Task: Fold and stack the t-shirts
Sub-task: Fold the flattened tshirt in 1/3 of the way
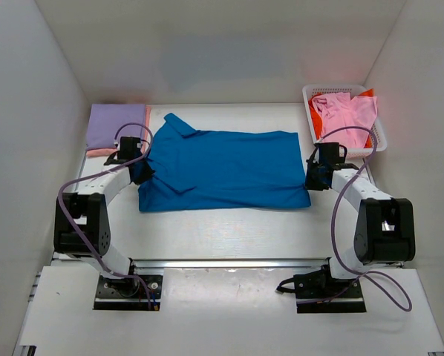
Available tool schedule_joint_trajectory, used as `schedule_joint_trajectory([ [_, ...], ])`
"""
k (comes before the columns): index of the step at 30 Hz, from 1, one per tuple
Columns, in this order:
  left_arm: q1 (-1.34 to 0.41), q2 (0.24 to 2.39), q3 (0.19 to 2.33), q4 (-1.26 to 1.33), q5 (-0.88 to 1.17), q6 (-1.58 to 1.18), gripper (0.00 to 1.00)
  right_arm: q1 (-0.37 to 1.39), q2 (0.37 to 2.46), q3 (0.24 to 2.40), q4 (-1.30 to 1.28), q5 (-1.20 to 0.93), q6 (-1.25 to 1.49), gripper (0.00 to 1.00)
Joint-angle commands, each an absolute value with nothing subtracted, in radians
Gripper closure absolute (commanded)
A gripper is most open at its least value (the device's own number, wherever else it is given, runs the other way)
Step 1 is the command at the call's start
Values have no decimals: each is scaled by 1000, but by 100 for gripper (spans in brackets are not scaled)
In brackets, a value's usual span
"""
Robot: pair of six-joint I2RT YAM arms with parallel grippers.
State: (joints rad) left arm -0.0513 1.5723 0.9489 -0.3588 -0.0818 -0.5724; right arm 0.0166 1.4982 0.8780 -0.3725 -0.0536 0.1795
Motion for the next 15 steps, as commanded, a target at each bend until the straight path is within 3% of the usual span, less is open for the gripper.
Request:
schedule_joint_trajectory([
  [1,-43,1517,960,-362,-89,-557,100,2,1465,891,-354,-32,164,100],
  [15,-31,1491,939,-362,-86,-563,100,2,1456,857,-319,-23,164,94],
])
